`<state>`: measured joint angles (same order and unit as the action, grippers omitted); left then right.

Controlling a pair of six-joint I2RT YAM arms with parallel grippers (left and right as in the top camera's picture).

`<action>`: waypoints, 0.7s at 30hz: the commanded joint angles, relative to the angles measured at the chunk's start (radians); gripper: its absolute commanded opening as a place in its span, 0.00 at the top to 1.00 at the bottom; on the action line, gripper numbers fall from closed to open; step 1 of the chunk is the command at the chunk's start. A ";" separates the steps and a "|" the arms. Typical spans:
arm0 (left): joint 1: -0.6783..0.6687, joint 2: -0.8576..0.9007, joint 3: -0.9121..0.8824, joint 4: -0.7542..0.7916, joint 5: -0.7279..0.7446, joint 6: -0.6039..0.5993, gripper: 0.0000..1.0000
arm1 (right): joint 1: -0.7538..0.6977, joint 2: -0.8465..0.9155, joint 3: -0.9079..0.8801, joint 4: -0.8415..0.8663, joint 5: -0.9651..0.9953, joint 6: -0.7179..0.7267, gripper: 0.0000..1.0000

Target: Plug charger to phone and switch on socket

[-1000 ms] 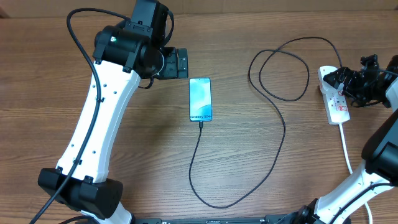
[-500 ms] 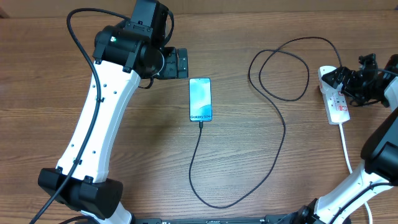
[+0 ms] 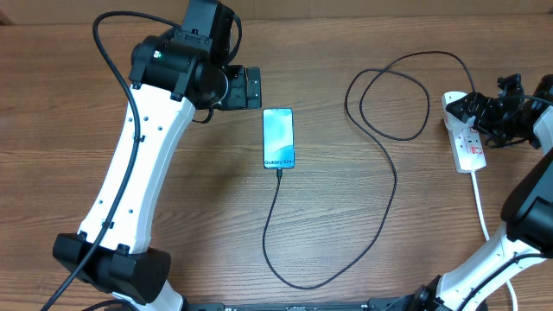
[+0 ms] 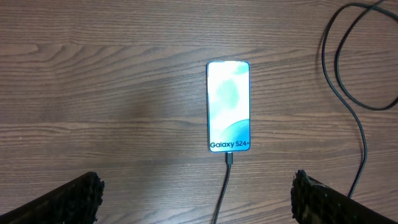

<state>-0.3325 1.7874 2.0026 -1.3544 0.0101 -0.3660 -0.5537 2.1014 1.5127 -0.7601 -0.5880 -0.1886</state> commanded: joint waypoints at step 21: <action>0.005 0.006 -0.003 0.001 -0.014 0.011 0.00 | 0.024 -0.001 -0.015 -0.057 0.034 0.036 0.00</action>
<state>-0.3325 1.7874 2.0026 -1.3544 0.0101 -0.3660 -0.5480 2.0998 1.5185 -0.7788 -0.5797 -0.1913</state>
